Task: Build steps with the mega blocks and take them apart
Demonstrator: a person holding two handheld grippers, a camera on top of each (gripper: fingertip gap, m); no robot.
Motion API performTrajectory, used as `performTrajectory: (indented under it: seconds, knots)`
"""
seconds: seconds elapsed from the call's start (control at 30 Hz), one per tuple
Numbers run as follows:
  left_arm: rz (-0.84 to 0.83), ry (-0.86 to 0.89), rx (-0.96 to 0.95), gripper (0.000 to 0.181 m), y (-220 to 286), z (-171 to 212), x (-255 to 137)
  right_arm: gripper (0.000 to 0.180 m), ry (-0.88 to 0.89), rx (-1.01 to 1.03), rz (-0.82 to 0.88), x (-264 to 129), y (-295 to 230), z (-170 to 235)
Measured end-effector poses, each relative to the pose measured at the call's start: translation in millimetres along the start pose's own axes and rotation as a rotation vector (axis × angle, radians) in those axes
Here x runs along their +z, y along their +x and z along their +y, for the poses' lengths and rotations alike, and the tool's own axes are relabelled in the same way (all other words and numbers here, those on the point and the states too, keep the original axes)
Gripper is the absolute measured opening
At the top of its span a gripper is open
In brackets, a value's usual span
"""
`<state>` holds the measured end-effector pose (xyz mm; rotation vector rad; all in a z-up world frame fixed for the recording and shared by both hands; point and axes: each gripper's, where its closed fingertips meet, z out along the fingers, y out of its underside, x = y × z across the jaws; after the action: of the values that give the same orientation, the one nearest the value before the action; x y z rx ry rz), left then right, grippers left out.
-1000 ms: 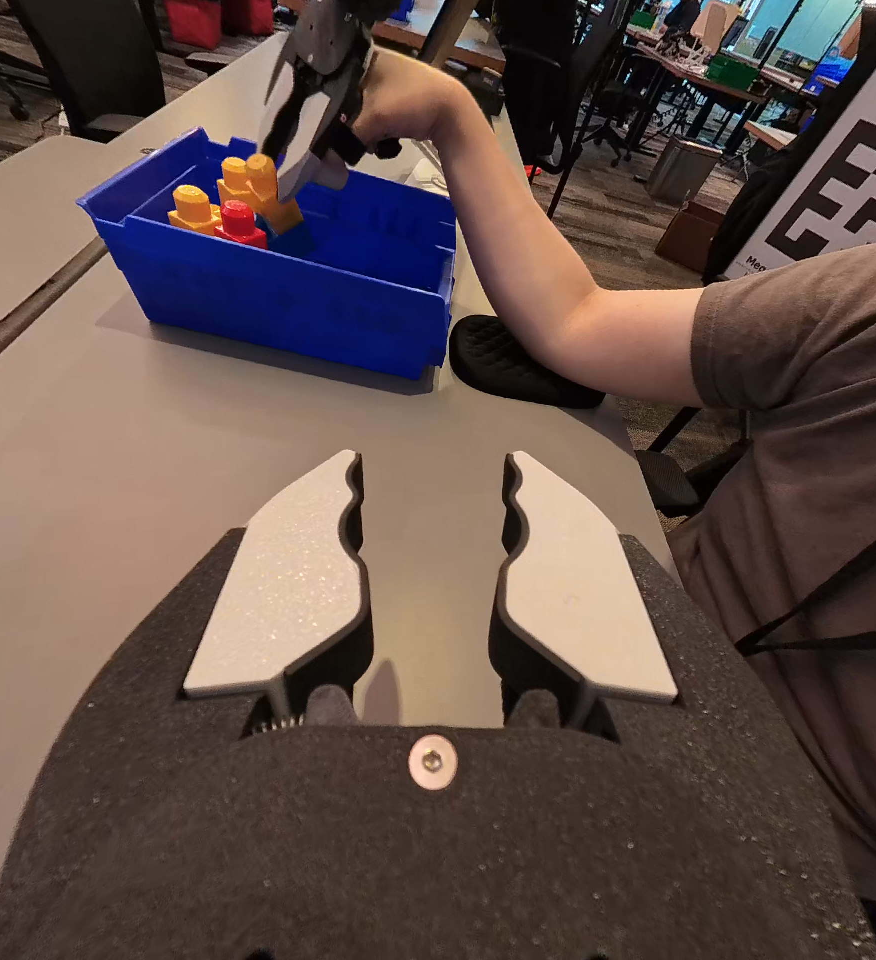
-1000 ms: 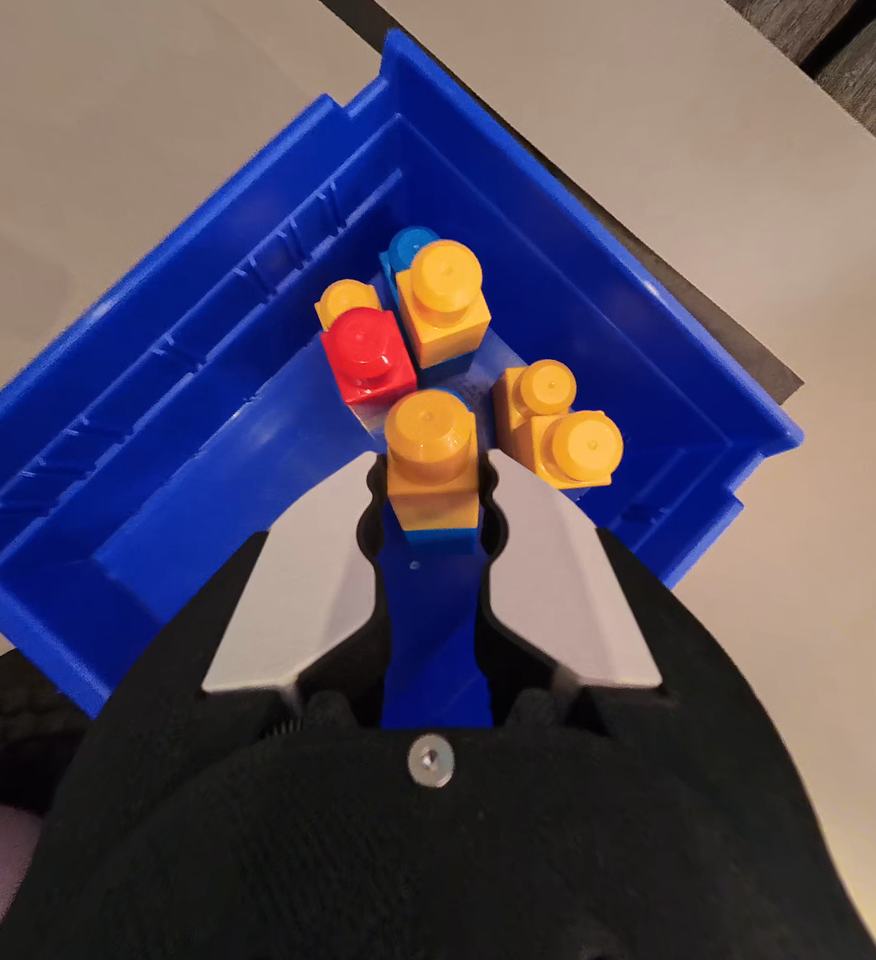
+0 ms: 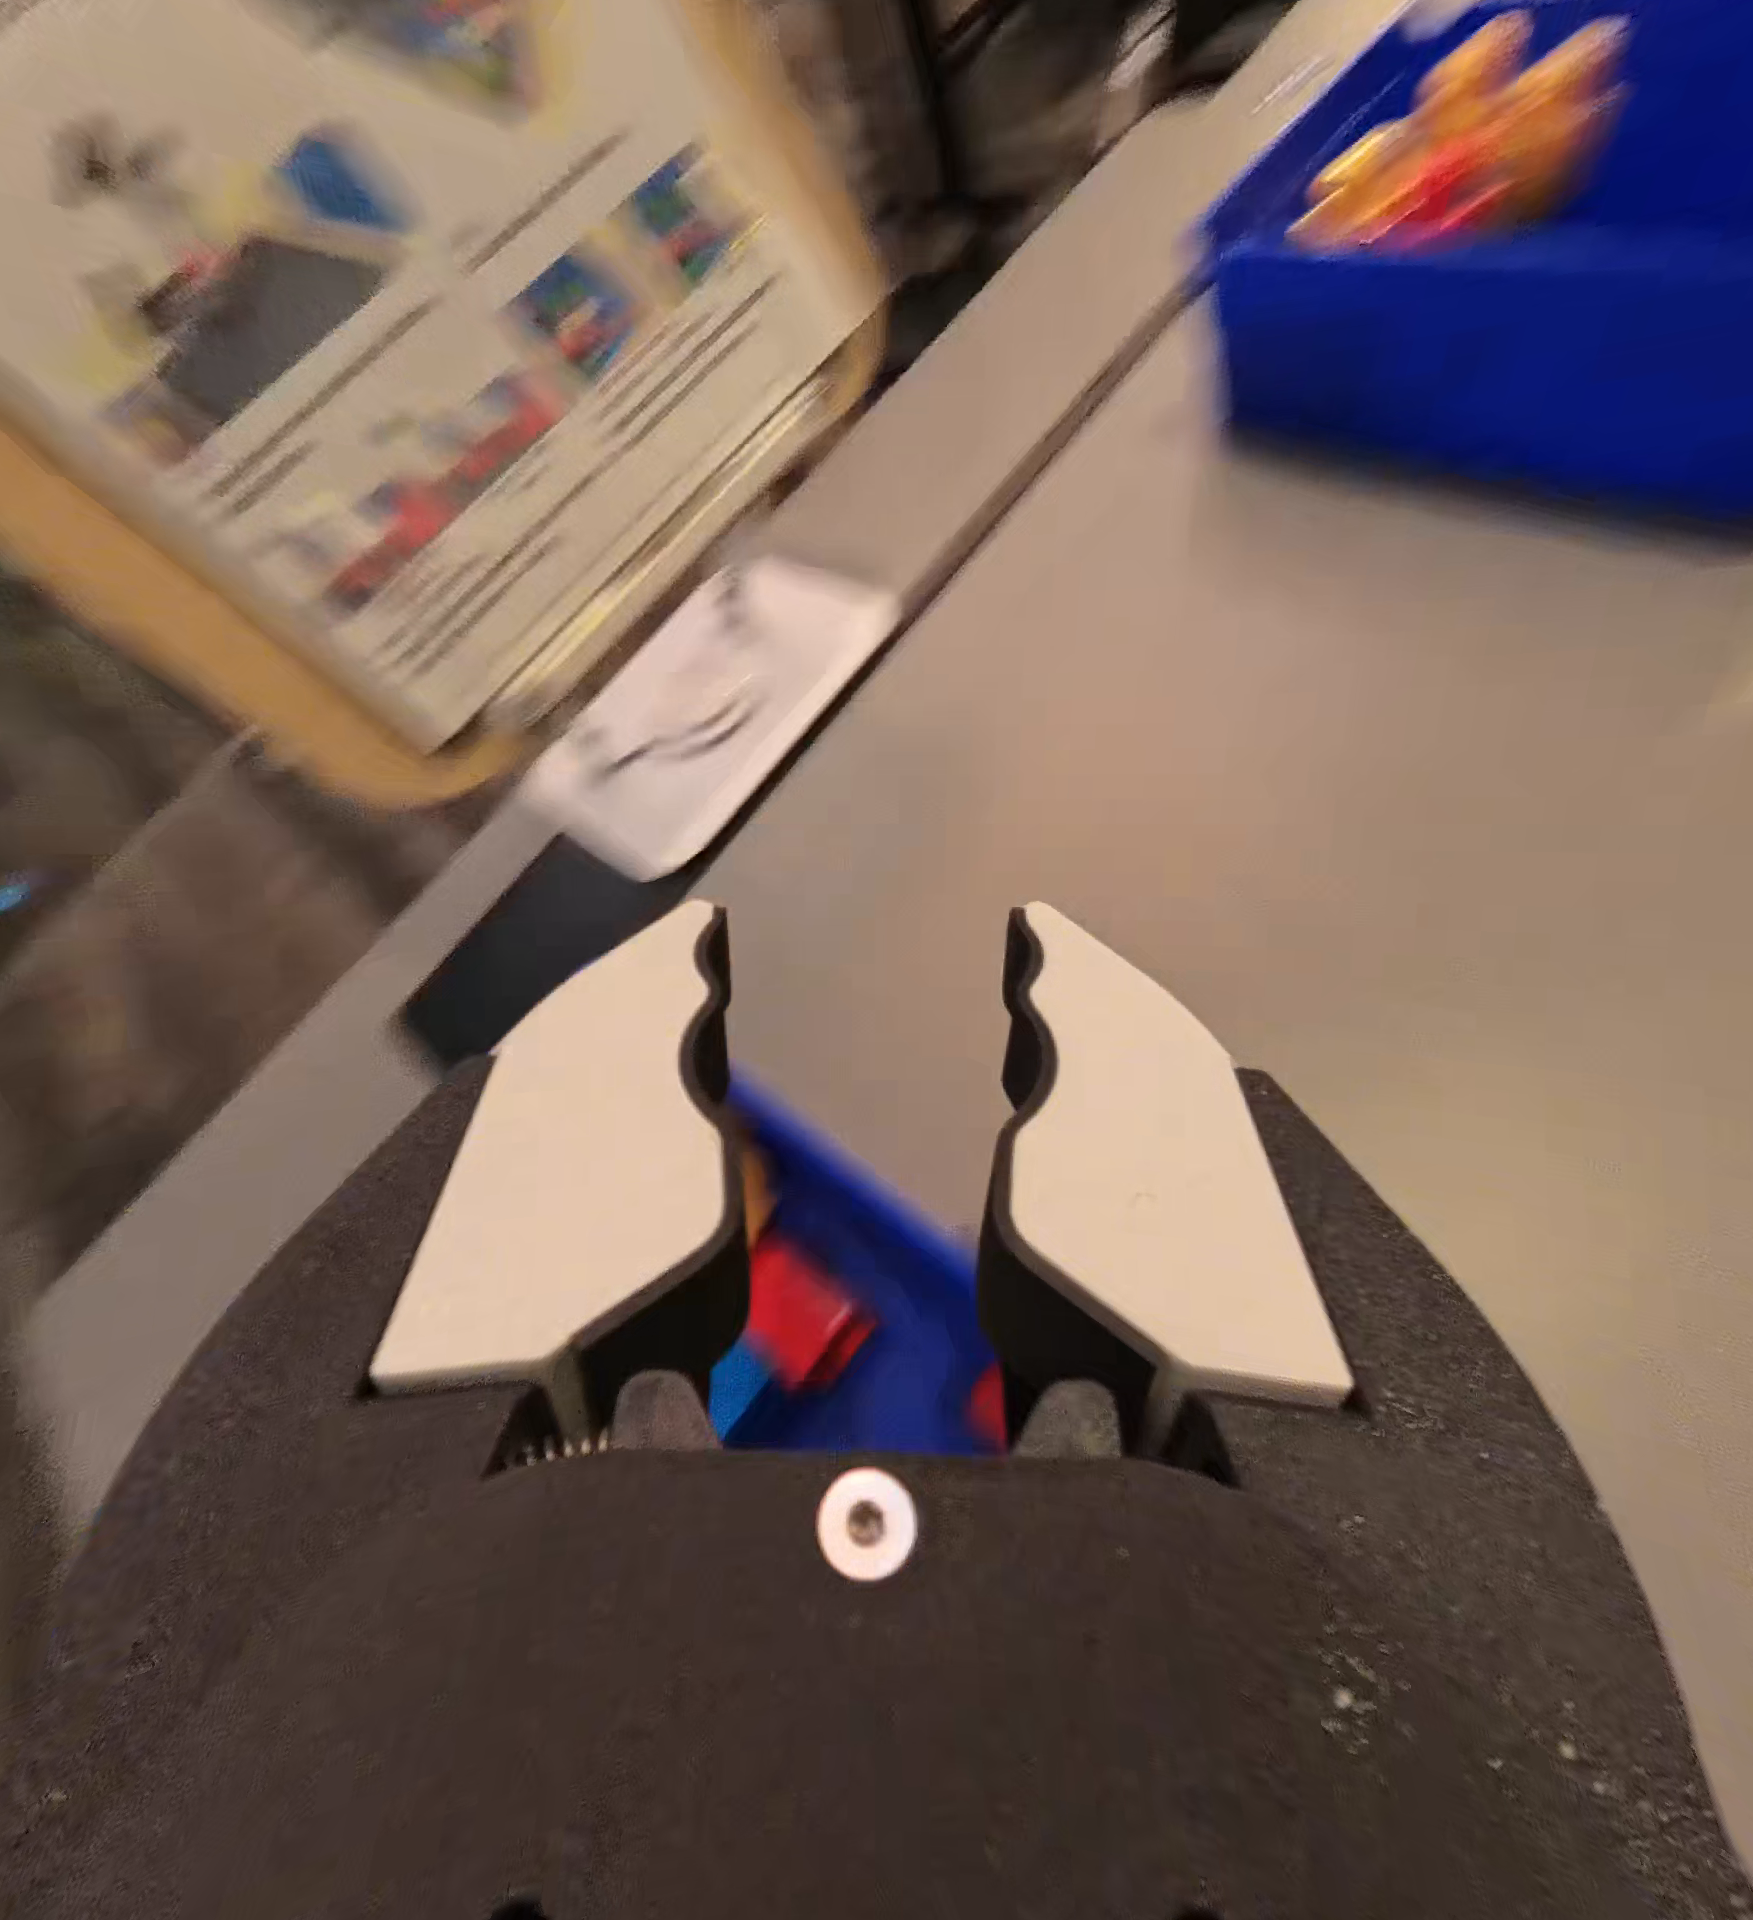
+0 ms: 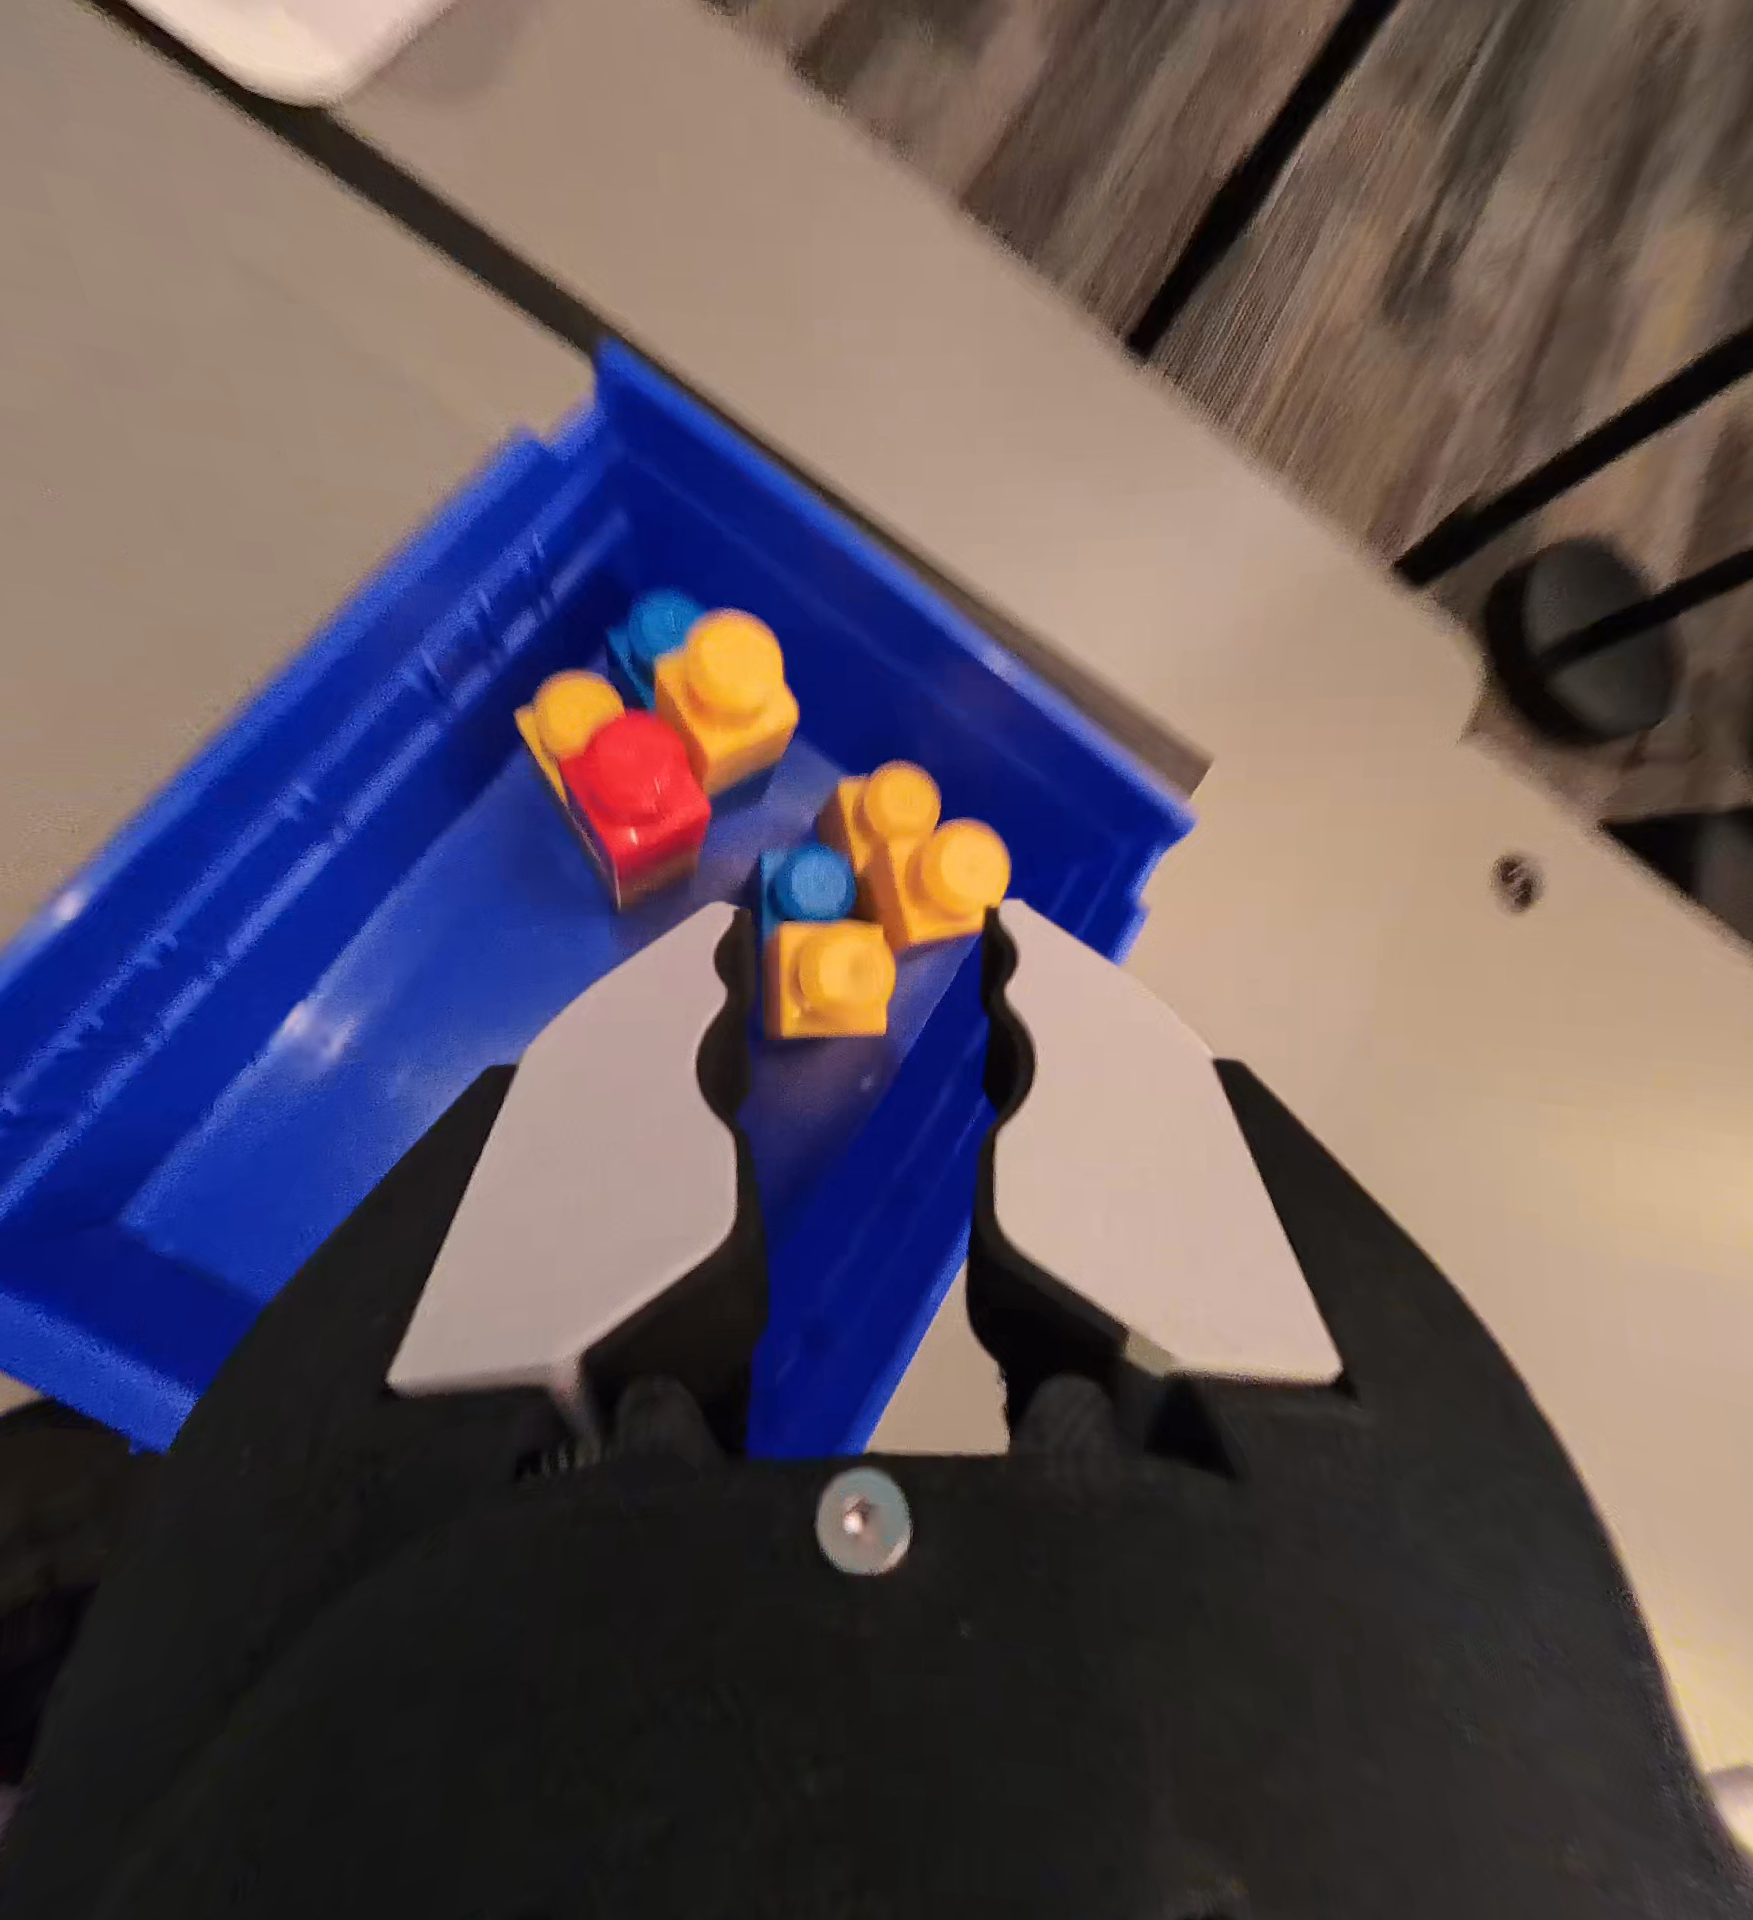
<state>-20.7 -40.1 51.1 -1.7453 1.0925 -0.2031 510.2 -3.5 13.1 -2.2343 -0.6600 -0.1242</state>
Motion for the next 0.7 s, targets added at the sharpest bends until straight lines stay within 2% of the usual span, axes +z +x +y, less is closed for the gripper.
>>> performTrajectory:
  seconds: [0.07, 0.1, 0.2, 0.27, 0.43, 0.53, 0.7]
  knots:
    - [-0.157, -0.155, 0.01, 0.046, -35.7, 38.5, -13.8, 0.044, 0.142, -0.047, 0.055, -22.7, -7.3, -35.0]
    - [-0.18, -0.232, -0.01, 0.046, -45.3, 57.5, -18.9, 0.044, 0.213, -0.064, 0.07, -33.7, -13.8, -52.0]
    - [-0.141, -0.365, -0.106, 0.047, -55.6, 101.0, -24.8, 0.043, 0.373, -0.115, 0.074, -57.5, -39.4, -91.3]
    - [-0.108, -0.439, -0.177, 0.044, -57.1, 125.3, -27.0, 0.043, 0.414, -0.145, 0.061, -62.1, -56.4, -106.2]
    - [-0.018, -0.724, -0.268, 0.042, -42.8, 183.9, -44.9, 0.044, 0.382, -0.237, 0.022, -45.6, -87.5, -118.9]
    - [0.056, -0.833, -0.339, 0.043, -26.7, 202.8, -51.4, 0.044, 0.317, -0.267, 0.009, -27.9, -95.8, -115.7]
    - [-0.092, -0.896, -0.335, 0.048, -52.8, 217.9, -46.3, 0.045, 0.221, -0.319, 0.003, -7.6, -103.8, -106.9]
